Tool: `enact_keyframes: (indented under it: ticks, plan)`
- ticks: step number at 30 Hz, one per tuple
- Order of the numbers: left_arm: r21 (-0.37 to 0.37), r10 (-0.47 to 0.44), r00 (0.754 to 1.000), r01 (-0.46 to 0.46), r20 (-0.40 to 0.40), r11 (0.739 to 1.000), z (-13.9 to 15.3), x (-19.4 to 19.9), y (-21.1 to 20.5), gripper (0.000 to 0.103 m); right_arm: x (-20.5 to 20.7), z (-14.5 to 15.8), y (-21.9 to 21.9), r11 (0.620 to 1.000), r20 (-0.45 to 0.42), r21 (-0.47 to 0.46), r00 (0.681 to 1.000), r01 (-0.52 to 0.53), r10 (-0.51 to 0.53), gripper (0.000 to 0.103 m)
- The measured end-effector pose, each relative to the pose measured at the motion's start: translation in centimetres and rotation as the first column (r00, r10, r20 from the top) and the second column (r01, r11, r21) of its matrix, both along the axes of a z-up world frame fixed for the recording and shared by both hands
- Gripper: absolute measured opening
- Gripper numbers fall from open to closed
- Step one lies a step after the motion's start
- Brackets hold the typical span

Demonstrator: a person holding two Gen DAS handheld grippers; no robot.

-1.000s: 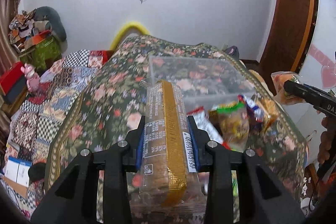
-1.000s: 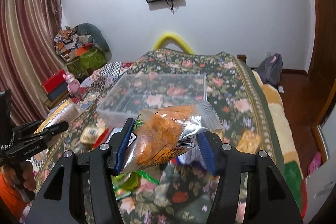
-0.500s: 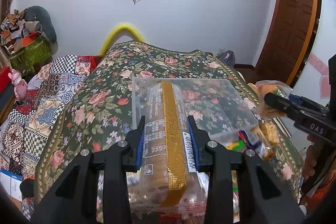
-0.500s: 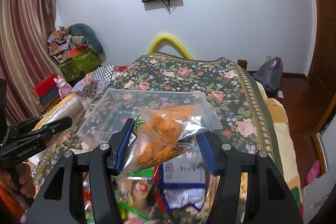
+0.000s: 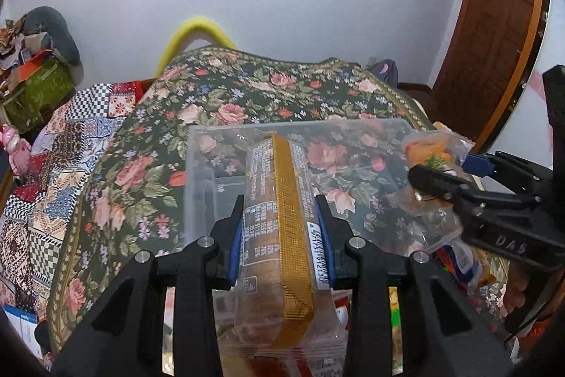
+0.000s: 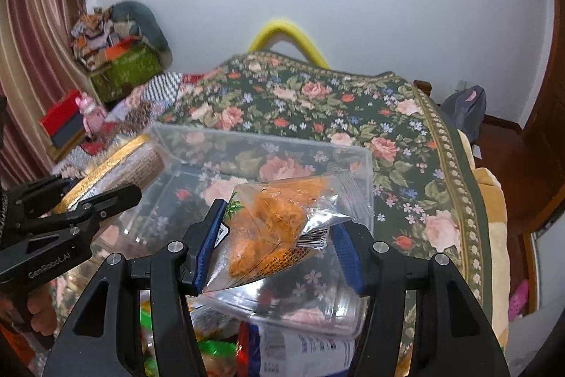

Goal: Organize snacks
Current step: 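Lower wafer bar into clear box with left tool while right drops cracker bag in, then grasp the barcoded bread pack with left tool while right grasps cookie pack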

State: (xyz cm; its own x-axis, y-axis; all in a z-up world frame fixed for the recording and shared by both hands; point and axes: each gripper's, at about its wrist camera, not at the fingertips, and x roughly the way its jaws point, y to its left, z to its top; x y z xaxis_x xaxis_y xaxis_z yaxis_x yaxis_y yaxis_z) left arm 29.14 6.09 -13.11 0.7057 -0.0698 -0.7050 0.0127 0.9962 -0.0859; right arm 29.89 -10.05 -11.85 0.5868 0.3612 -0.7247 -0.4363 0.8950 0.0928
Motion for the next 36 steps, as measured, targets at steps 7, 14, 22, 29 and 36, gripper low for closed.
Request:
enact_keyframes:
  ticks: [7,14,22,29,36]
  plan:
    - [-0.024,-0.016,0.998,0.015,-0.061,1.000,-1.6,1.9,-0.4,0.036,0.7,-1.4,0.4,0.998,-0.063,-0.050,0.998,-0.025,0.021,0.055]
    - [-0.004,-0.007,0.999,0.007,-0.048,1.000,-1.2,1.3,-0.5,0.037,0.5,-1.0,0.4,0.998,-0.050,-0.060,0.998,-0.032,0.029,0.055]
    - [0.005,-0.027,1.000,0.027,0.010,1.000,1.4,-1.4,0.0,0.041,-0.7,1.2,-1.3,1.000,-0.016,0.009,1.000,-0.012,0.012,0.055]
    - [0.005,-0.015,0.999,0.015,0.041,1.000,3.1,-4.6,1.6,0.056,-2.9,3.4,-4.2,0.999,0.053,0.020,0.998,0.028,-0.029,0.058]
    - [0.025,0.011,1.000,-0.010,-0.014,1.000,1.4,-7.5,3.5,0.061,-5.1,3.6,-7.8,0.996,0.087,-0.012,0.993,0.086,-0.085,0.061]
